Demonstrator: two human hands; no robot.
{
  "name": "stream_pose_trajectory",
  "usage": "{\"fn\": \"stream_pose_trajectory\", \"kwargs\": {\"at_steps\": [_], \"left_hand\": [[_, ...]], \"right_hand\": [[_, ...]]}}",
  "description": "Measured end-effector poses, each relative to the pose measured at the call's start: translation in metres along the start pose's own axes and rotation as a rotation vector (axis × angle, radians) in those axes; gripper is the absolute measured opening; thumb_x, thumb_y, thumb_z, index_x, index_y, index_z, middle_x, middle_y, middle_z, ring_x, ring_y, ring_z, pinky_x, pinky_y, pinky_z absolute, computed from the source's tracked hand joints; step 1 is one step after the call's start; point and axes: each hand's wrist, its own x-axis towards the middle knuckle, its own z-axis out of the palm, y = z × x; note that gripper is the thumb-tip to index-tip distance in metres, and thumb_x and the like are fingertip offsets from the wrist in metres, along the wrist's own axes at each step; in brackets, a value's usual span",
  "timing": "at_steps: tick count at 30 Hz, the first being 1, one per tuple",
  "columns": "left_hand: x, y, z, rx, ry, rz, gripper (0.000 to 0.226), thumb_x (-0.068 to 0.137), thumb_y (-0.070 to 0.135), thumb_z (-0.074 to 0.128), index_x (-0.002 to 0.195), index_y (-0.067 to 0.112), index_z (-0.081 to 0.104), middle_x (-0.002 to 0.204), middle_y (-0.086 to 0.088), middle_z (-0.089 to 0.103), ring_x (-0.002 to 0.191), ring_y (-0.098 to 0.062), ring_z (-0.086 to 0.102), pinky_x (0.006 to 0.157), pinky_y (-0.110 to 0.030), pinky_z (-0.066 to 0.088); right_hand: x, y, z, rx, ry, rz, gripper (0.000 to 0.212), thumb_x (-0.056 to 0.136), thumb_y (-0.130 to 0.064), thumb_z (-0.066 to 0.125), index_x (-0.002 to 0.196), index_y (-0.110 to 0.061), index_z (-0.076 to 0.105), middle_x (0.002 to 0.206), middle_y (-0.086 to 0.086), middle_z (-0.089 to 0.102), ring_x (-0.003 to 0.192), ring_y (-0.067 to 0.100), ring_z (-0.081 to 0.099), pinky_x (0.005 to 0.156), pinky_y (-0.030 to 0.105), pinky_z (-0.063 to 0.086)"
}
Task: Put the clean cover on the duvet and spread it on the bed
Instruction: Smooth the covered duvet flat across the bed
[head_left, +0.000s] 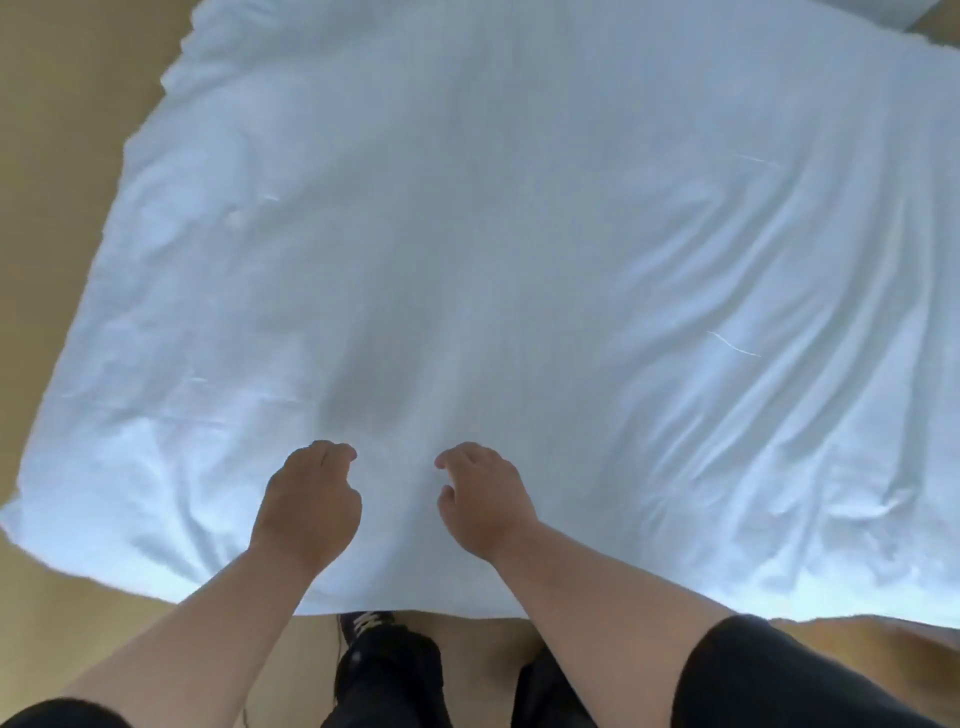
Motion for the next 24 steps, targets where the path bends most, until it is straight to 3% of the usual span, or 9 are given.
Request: {"fn": "stream_pose_trajectory", "kwargs": {"at_steps": [3, 6, 9, 10, 12, 13, 15, 20, 24], "left_hand": [[-0.002, 0.089, 0.035, 0.066, -0.045, 0.239, 0.042, 0.082, 0.003, 0.063, 0.124, 0.004, 0.066, 0.123, -0.011, 0.064, 0.118, -0.035, 0.059, 0.099, -0.046, 0.049], [-0.009, 0.183, 0.077, 0.172, -0.105, 0.441, 0.044, 0.083, 0.018, 0.045, 0.113, 0.000, 0.071, 0.113, -0.016, 0.069, 0.105, -0.037, 0.068, 0.086, -0.049, 0.058], [-0.009, 0.280, 0.131, 0.251, -0.161, 0.588, 0.057, 0.082, 0.024, 0.034, 0.119, 0.001, 0.070, 0.125, -0.019, 0.067, 0.118, -0.039, 0.064, 0.096, -0.053, 0.053], [-0.010, 0.313, 0.152, 0.284, -0.176, 0.636, 0.057, 0.085, 0.023, 0.034, 0.128, 0.002, 0.065, 0.136, -0.019, 0.061, 0.129, -0.039, 0.056, 0.106, -0.053, 0.046], [-0.010, 0.376, 0.197, 0.352, -0.229, 0.773, 0.060, 0.096, 0.022, 0.032, 0.154, 0.008, 0.036, 0.164, -0.012, 0.026, 0.153, -0.034, 0.017, 0.125, -0.048, 0.006], [-0.008, 0.404, 0.220, 0.372, -0.255, 0.847, 0.063, 0.100, 0.024, 0.029, 0.160, 0.011, 0.018, 0.169, -0.007, 0.006, 0.155, -0.029, -0.004, 0.121, -0.043, -0.016], [-0.007, 0.456, 0.257, 0.401, -0.273, 0.959, 0.065, 0.103, 0.028, 0.025, 0.161, 0.015, -0.001, 0.169, -0.001, -0.012, 0.152, -0.024, -0.023, 0.111, -0.038, -0.033], [0.011, 0.494, 0.303, 0.427, -0.179, 0.947, 0.064, 0.103, 0.041, 0.014, 0.161, 0.020, -0.002, 0.167, 0.003, -0.016, 0.150, -0.015, -0.025, 0.117, -0.037, -0.026], [0.059, 0.401, 0.262, 0.312, 0.038, 0.701, 0.065, 0.099, 0.043, 0.025, 0.155, 0.013, 0.036, 0.165, -0.009, 0.025, 0.153, -0.027, 0.023, 0.124, -0.040, 0.008]], "right_hand": [[-0.019, 0.073, -0.022, 0.117, 0.126, 0.135, 0.044, 0.094, -0.018, 0.047, 0.138, -0.021, 0.052, 0.143, -0.003, 0.049, 0.135, 0.020, 0.042, 0.113, 0.035, 0.032], [-0.053, 0.171, -0.042, 0.187, 0.193, 0.257, 0.047, 0.092, -0.020, 0.049, 0.139, -0.023, 0.049, 0.145, -0.006, 0.047, 0.136, 0.018, 0.040, 0.114, 0.033, 0.030], [-0.100, 0.291, -0.061, 0.198, 0.274, 0.397, 0.049, 0.092, -0.021, 0.051, 0.141, -0.024, 0.048, 0.148, -0.006, 0.044, 0.139, 0.018, 0.037, 0.117, 0.033, 0.028], [-0.119, 0.335, -0.067, 0.180, 0.311, 0.449, 0.049, 0.093, -0.021, 0.053, 0.141, -0.023, 0.049, 0.149, -0.005, 0.043, 0.141, 0.019, 0.037, 0.117, 0.035, 0.028], [-0.154, 0.425, -0.081, 0.139, 0.389, 0.579, 0.049, 0.093, -0.021, 0.057, 0.142, -0.020, 0.050, 0.152, 0.000, 0.043, 0.144, 0.021, 0.035, 0.119, 0.039, 0.027], [-0.173, 0.470, -0.088, 0.121, 0.433, 0.656, 0.048, 0.094, -0.021, 0.058, 0.142, -0.019, 0.051, 0.153, 0.002, 0.044, 0.144, 0.023, 0.035, 0.120, 0.042, 0.027], [-0.205, 0.548, -0.103, 0.093, 0.526, 0.821, 0.048, 0.095, -0.021, 0.058, 0.142, -0.017, 0.050, 0.152, 0.006, 0.046, 0.142, 0.028, 0.039, 0.117, 0.050, 0.032], [-0.212, 0.662, -0.132, 0.165, 0.579, 1.124, 0.057, 0.097, -0.026, 0.049, 0.152, -0.017, 0.038, 0.157, 0.010, 0.037, 0.143, 0.034, 0.036, 0.116, 0.053, 0.033], [-0.084, 0.611, -0.129, 0.098, 0.563, 0.891, 0.058, 0.105, -0.032, 0.034, 0.160, -0.019, 0.024, 0.167, 0.004, 0.021, 0.153, 0.025, 0.017, 0.122, 0.055, 0.017]]}}
